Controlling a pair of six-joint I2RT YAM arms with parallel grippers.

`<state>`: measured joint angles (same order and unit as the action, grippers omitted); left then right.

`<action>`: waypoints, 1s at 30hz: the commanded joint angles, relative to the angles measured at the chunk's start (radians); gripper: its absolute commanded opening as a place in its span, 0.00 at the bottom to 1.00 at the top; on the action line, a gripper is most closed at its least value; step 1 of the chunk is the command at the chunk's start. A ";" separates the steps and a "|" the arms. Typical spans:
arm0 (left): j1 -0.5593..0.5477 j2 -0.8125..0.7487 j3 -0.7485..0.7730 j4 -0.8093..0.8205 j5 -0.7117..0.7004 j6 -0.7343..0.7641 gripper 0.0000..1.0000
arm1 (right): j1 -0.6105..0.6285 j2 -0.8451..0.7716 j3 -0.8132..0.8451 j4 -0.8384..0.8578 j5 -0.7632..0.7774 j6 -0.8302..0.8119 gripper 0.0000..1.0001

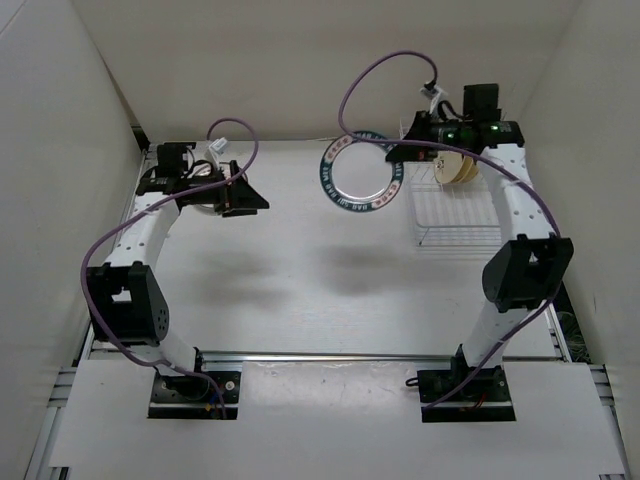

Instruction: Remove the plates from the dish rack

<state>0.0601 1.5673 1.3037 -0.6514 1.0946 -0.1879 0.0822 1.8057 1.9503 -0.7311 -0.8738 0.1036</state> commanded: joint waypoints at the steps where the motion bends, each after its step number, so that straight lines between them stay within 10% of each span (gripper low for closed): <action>1: -0.051 0.019 0.084 0.024 0.117 -0.019 1.00 | 0.059 0.049 -0.060 0.042 -0.375 0.064 0.00; 21: -0.051 0.117 0.095 0.033 0.151 -0.041 1.00 | 0.315 0.354 0.052 0.125 -0.407 0.136 0.00; 26: -0.062 0.137 0.095 0.033 0.151 -0.041 0.71 | 0.324 0.391 0.084 0.145 -0.407 0.156 0.00; 30: -0.082 0.146 0.086 0.033 0.142 -0.041 0.30 | 0.334 0.411 0.107 0.154 -0.398 0.156 0.00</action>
<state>-0.0048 1.7290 1.3884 -0.6285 1.2140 -0.2466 0.4126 2.2169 2.0014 -0.6174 -1.2068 0.2417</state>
